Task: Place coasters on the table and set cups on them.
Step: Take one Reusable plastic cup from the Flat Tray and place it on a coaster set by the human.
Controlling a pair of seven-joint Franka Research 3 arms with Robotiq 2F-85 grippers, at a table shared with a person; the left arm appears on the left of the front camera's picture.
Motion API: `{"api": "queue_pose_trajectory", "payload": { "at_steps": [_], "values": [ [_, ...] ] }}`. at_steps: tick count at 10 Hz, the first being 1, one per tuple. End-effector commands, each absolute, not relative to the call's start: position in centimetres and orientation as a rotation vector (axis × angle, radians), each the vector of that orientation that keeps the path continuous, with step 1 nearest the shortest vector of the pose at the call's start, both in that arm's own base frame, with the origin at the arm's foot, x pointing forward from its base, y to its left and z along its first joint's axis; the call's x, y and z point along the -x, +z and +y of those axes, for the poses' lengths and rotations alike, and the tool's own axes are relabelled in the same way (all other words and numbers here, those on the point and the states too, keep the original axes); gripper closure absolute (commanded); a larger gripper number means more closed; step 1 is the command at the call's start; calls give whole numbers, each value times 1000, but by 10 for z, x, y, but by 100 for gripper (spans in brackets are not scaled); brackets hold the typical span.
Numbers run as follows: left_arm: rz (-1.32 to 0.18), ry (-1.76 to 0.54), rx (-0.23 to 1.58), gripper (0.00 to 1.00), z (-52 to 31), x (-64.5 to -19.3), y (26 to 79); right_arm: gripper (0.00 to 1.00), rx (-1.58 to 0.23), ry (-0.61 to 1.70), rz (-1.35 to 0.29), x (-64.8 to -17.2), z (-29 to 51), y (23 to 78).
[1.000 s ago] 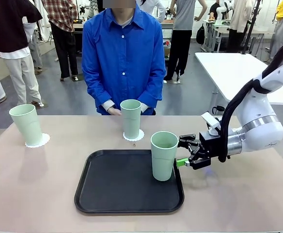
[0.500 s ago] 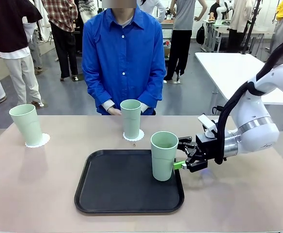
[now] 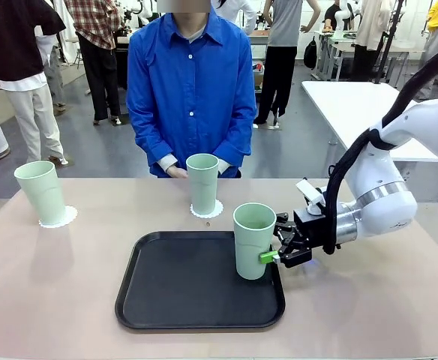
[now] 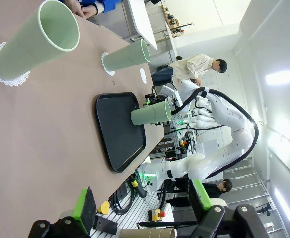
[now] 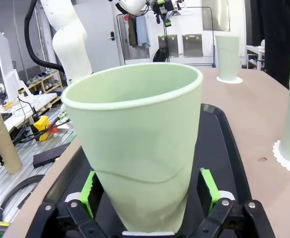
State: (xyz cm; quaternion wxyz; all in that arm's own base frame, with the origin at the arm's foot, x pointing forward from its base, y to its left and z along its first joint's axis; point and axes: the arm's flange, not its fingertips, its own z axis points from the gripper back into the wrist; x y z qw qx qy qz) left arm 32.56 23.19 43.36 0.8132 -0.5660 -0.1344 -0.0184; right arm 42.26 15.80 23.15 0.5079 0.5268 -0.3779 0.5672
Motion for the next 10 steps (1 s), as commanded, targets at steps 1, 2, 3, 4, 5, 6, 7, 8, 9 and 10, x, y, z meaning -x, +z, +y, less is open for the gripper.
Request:
{"api": "queue_pose_trajectory", "payload": {
  "at_steps": [1, 2, 3, 4, 5, 6, 7, 8, 9, 10],
  "values": [
    [-292, -45, 1216, 0, 233, -323, 435, 0, -1254, 1363, -929, -427, 171, 223],
    [-292, -45, 1216, 0, 233, -323, 435, 0, -1259, 1364, -922, -427, 173, 221],
    [-292, -45, 1216, 0, 233, -323, 435, 0, -1262, 1365, -921, -426, 175, 221],
    [-292, -45, 1216, 0, 233, -323, 435, 0, -1270, 1384, -921, -425, 176, 220],
    [-292, -45, 1216, 0, 233, -323, 435, 9, -1285, 1422, -931, -424, 175, 220],
    [-292, -45, 1216, 0, 233, -323, 435, 58, -1284, 1428, -923, -424, 174, 220],
    [-292, -45, 1216, 0, 233, -323, 435, 67, -1288, 1425, -929, -424, 174, 220],
    [-292, -45, 1216, 0, 233, -323, 435, 100, -1286, 1422, -937, -423, 172, 221],
    [-292, -45, 1216, 0, 233, -323, 435, 100, -1286, 1426, -943, -422, 169, 224],
    [-292, -45, 1216, 0, 233, -323, 435, 100, -1276, 1385, -967, -416, 167, 233]
  ]
}}
